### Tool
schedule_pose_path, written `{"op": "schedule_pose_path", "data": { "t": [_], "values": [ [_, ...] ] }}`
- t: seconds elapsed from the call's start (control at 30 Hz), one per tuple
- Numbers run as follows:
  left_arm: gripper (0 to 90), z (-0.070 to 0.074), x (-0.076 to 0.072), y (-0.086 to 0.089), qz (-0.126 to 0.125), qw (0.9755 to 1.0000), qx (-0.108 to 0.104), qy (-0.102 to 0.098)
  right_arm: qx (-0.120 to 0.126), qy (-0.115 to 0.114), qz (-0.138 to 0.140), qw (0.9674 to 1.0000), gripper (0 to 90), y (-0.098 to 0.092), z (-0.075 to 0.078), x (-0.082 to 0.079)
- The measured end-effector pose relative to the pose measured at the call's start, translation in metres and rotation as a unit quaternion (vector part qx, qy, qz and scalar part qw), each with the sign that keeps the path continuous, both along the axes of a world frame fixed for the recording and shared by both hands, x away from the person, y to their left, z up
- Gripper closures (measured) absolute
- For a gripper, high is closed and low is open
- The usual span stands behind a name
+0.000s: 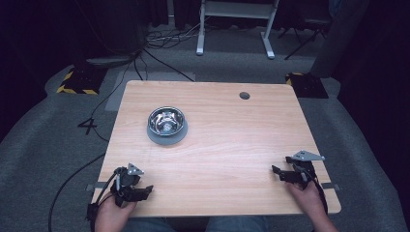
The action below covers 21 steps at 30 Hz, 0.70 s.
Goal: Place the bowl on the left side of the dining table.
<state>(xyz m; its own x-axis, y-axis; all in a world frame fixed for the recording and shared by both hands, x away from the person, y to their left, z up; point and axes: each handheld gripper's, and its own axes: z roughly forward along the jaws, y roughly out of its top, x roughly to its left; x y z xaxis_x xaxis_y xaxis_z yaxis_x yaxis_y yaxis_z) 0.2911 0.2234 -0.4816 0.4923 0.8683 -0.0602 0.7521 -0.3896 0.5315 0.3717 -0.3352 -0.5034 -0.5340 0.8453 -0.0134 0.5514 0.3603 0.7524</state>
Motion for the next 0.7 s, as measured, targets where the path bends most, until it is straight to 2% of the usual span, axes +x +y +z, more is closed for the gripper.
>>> {"op": "schedule_pose_path", "data": {
  "t": [0.1,0.13,0.17,0.2,0.23,0.27,0.3,0.33,0.37,0.5,0.53,0.57,0.63,0.7],
  "values": [
    [36.5,-0.001,-0.001,0.002,0.0,1.0,-0.007,-0.002,0.0,0.0,0.001,1.0,24.5,0.0,0.0,0.0],
    [34.5,-0.004,-0.004,0.002,0.001,0.9998,-0.009,-0.016,-0.001,0.0,0.001,1.0,24.5,0.0,0.0,0.0],
    [31.9,-0.006,-0.005,0.002,-0.004,0.9996,-0.002,-0.027,-0.001,-0.001,0.002,1.0,24.5,0.0,0.0,0.0],
    [29.2,-0.006,-0.005,0.002,-0.004,0.9996,-0.002,-0.027,-0.001,-0.001,0.002,1.0,24.5,0.0,0.0,0.0],
    [29.2,-0.009,-0.007,0.0,-0.007,0.9991,-0.002,-0.042,-0.001,-0.001,0.003,1.0,24.5,0.0,0.0,0.0],
    [21.1,-0.014,-0.01,-0.002,-0.01,0.9982,-0.014,-0.058,-0.002,-0.003,0.006,1.0,24.5,0.0,0.0,0.0],
    [16.9,-0.014,-0.01,-0.002,-0.01,0.9982,-0.014,-0.058,-0.002,-0.003,0.006,1.0,24.5,0.0,0.0,0.0],
    [13.9,-0.022,-0.013,-0.003,-0.016,0.9951,-0.035,-0.091,-0.002,-0.003,0.006,1.0,24.5,0.0,0.0,0.0],
    [12.2,-0.025,-0.014,-0.003,-0.015,0.9937,-0.046,-0.101,-0.002,-0.003,0.006,1.0,24.5,0.0,0.0,0.0],
    [11.7,-0.026,-0.015,-0.004,-0.01,0.9929,-0.046,-0.109,-0.002,-0.003,0.006,1.0,24.5,0.0,0.0,0.0],
    [11.7,-0.029,-0.017,-0.004,-0.004,0.9913,-0.051,-0.121,-0.002,-0.003,0.006,1.0,24.5,0.0,0.0,0.0],
    [11.7,-0.029,-0.017,-0.004,-0.004,0.9913,-0.051,-0.121,-0.002,-0.003,0.006,1.0,24.5,0.0,0.0,0.0],
    [11.7,-0.032,-0.019,-0.005,0.005,0.9894,-0.055,-0.135,-0.002,-0.003,0.006,1.0,24.5,0.0,0.0,0.0],
    [11.7,-0.032,-0.019,-0.005,0.006,0.9892,-0.055,-0.136,-0.003,-0.004,0.006,1.0,24.5,0.0,0.0,0.0]
  ]
}}
